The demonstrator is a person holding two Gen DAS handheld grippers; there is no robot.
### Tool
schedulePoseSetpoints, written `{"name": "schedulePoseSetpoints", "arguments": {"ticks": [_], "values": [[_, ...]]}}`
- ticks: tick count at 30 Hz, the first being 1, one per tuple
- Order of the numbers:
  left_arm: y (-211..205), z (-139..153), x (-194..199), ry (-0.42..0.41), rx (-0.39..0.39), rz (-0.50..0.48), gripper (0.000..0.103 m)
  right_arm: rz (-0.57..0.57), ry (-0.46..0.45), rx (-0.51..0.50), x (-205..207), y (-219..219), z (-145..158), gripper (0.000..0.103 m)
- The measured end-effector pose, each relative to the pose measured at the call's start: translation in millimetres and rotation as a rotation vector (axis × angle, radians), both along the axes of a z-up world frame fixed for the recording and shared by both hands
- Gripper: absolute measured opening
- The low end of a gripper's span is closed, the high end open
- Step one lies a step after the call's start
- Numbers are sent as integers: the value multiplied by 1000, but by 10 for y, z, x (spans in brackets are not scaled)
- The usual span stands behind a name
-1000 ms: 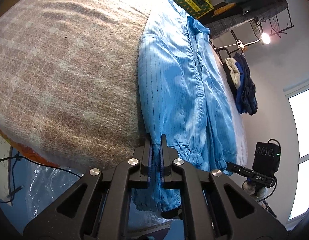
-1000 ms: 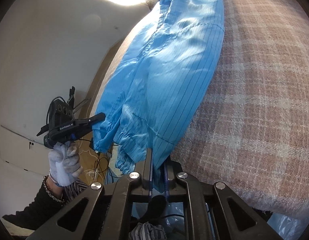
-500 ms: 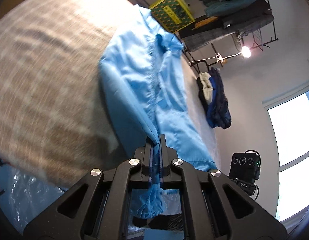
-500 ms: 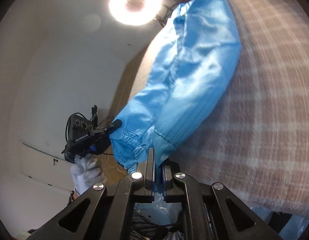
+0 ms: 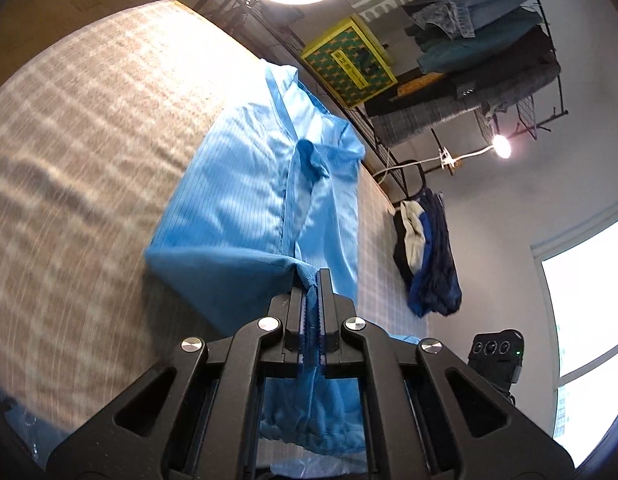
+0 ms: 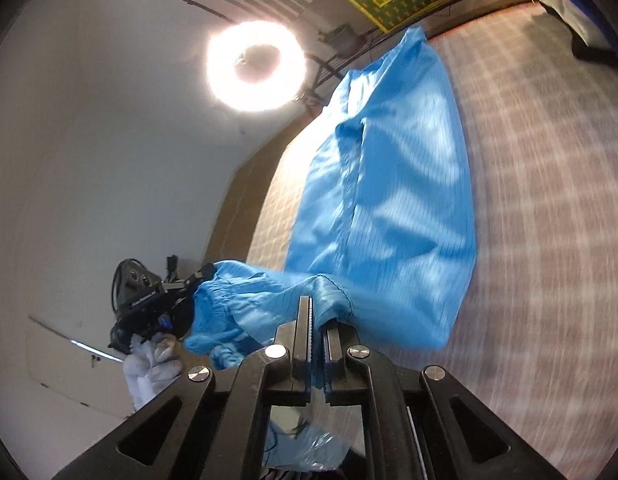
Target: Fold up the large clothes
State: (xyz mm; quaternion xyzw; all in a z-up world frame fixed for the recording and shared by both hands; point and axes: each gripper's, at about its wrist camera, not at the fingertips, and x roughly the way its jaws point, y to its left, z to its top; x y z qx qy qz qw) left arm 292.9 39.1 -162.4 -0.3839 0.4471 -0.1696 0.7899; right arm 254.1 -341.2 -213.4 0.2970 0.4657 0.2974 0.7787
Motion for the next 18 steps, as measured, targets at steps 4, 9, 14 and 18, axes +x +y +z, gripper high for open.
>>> {"name": "schedulePoseSetpoints", "arguments": {"ticks": [4,9,14,18], "values": [[-63,-89,386,13,27,1,2,-27,0,-42,372,17,-18,1],[-83,-310,919,46,79,19,2,-68,41,-71,927,-38,-196,1],[-64,-652,1331,100,98,47,2,-89,98,-61,1479,-77,-485,1],[-58,-883,1516,129,122,53,2,-93,109,-73,1719,-72,-615,1]]}}
